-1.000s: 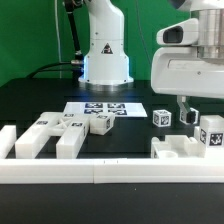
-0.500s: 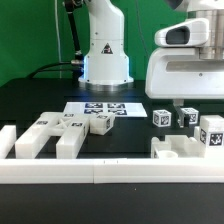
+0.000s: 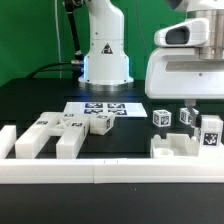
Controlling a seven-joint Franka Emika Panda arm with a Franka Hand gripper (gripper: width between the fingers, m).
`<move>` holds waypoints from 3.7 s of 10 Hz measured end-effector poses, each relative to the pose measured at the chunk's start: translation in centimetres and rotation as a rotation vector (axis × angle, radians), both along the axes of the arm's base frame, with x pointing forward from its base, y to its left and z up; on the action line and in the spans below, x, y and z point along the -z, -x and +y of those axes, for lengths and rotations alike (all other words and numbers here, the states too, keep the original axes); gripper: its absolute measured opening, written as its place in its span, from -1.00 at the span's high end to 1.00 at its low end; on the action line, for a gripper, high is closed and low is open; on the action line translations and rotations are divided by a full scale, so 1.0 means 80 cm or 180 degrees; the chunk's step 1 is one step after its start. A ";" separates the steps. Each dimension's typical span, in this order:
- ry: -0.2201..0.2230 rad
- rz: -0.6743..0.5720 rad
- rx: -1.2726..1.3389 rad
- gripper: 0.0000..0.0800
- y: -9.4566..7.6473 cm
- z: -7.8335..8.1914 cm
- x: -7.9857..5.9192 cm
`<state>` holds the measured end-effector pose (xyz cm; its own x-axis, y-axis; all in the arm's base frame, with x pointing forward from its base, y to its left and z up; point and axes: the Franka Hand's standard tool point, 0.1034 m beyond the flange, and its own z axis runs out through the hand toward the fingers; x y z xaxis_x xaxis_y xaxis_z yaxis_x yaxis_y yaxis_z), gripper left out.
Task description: Assemble chair
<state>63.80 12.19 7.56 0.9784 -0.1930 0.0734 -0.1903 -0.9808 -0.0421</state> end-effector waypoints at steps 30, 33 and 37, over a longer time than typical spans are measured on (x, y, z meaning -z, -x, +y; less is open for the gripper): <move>0.0077 0.0068 0.0844 -0.62 0.077 -0.135 -0.029; 0.0089 0.0092 0.0813 -0.62 0.113 -0.152 -0.014; 0.0099 0.0151 0.0713 -0.62 0.139 -0.192 0.003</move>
Offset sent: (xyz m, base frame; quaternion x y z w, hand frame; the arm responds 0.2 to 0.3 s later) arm 0.0040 -0.0037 -0.0022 0.0052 0.0046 0.2580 0.9661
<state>52.68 -3.13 7.36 0.9139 -0.4043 0.0377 -0.4046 -0.9145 0.0016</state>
